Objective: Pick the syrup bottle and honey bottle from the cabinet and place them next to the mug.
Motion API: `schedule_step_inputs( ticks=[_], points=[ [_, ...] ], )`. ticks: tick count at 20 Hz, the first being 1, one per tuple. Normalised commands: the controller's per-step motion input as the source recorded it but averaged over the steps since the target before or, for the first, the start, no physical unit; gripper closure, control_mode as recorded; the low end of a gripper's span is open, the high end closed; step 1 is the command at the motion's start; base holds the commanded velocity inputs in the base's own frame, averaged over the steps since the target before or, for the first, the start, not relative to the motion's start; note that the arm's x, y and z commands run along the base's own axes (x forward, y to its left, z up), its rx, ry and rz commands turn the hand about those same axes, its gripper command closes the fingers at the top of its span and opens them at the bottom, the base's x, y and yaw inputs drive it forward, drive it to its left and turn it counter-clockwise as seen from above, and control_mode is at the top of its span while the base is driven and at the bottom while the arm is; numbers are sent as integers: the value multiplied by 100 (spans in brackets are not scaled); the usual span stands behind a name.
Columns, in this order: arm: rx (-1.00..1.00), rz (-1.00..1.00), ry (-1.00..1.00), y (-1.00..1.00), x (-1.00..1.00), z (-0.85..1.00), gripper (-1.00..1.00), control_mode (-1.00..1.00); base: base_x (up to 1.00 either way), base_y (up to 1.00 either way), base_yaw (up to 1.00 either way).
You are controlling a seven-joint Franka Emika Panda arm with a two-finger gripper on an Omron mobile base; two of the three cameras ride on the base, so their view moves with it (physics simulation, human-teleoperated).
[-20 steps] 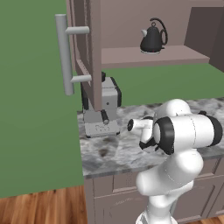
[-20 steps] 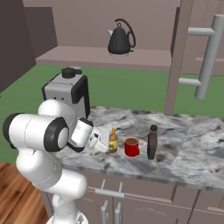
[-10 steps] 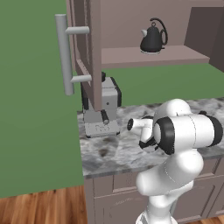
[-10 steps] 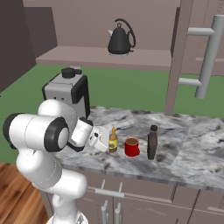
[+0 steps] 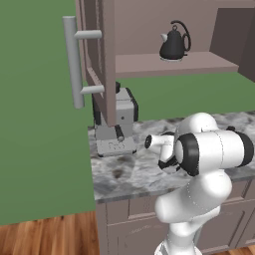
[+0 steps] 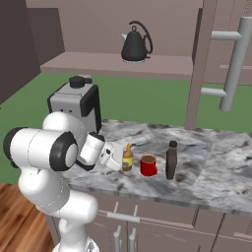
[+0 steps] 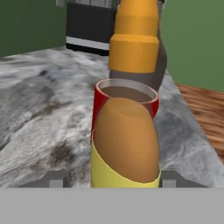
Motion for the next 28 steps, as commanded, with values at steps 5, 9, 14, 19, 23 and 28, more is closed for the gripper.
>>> schedule_step_inputs(
  ticks=[5, 9, 14, 19, 23, 28],
  points=[
    [0, 0, 0, 0, 0, 0, -100, -100, 0, 0, 0],
    [0, 0, 0, 0, 0, 0, -100, -100, 0, 0, 0],
    [0, 0, 0, 3, 0, 0, -100, -100, 0, 0, 0],
    [0, 0, 0, 16, 0, 1, -100, -100, 0, 0, 0],
    [0, 0, 0, 16, 0, 3, -100, -100, 0, 0, 0],
    [0, 0, 0, 9, 0, 6, -100, -100, 0, 0, 0]
  ],
)
